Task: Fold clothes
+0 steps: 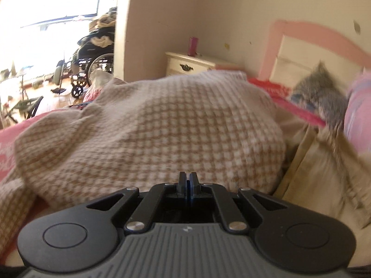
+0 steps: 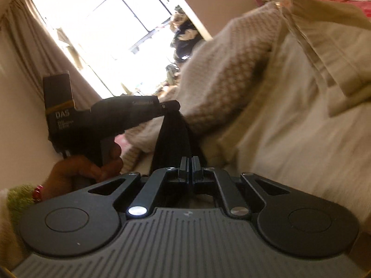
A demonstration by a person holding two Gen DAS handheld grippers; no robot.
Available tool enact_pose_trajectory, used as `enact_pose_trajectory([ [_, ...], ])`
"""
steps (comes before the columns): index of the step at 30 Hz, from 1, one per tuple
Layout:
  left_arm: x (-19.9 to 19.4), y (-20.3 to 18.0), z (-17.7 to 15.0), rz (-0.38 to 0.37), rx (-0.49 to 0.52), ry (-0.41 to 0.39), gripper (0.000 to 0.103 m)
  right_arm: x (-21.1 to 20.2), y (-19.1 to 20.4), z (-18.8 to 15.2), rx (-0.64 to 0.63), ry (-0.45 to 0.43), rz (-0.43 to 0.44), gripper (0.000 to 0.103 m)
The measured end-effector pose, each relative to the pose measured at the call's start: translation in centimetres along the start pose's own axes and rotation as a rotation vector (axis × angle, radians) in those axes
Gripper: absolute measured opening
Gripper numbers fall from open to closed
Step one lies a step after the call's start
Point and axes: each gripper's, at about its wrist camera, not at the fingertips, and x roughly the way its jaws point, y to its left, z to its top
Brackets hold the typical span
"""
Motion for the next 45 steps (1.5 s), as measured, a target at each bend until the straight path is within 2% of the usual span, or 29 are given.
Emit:
enact_pose_trajectory([
  [6,1.2,-0.4,-0.8,0.016,0.015,0.004,0.008,1.1,-0.7,-0.6,-0.024,0.035,-0.073,0.001],
  [8,1.0,-0.3,-0.5,0.014,0.008,0.005,0.019,1.0,-0.7,-0.6,-0.034,0.047,-0.092,0.001],
  [9,0.7,-0.2,-0.3,0.013,0.001,0.005,0.038,0.9,-0.6,-0.7,-0.040,0.052,-0.100,0.001],
  [10,0.2,0.1,-0.1,0.011,-0.014,0.000,0.051,0.5,-0.4,-0.7,-0.048,0.053,-0.107,0.001],
  [12,-1.2,0.7,0.4,0.003,-0.047,-0.022,0.053,0.2,-0.1,-0.7,-0.065,0.050,-0.128,0.002],
  [15,-3.5,2.3,1.3,-0.016,-0.115,-0.037,0.060,-0.2,0.3,-0.7,-0.086,0.047,-0.152,0.002],
  [19,-7.5,5.4,2.4,-0.009,-0.194,-0.034,0.062,-1.0,0.7,-0.4,-0.112,0.018,-0.176,0.002],
  [24,-13.4,9.7,1.8,0.098,-0.174,0.004,0.063,-2.8,1.5,0.1,-0.146,-0.045,-0.202,0.004],
  [28,-17.3,13.1,-0.1,0.176,-0.163,0.058,0.063,-3.4,3.1,1.4,-0.218,-0.061,-0.150,0.005],
  [30,-17.7,14.2,-2.4,0.191,-0.178,0.104,0.062,-2.6,4.5,2.1,-0.269,-0.021,-0.084,0.006],
  [34,-17.5,15.1,-6.8,0.199,-0.195,0.175,0.060,1.4,7.5,2.8,-0.346,0.178,0.067,0.007],
  [37,-16.7,14.5,-9.0,0.223,-0.144,0.200,0.059,5.6,10.3,1.8,-0.444,0.304,0.136,0.008],
  [41,-15.2,14.0,-11.0,0.275,-0.074,0.244,0.056,11.6,13.0,-0.3,-0.585,0.427,0.140,0.008],
  [45,-14.8,14.6,-12.3,0.315,-0.035,0.264,0.055,15.8,14.0,-2.1,-0.714,0.498,0.154,0.006],
])
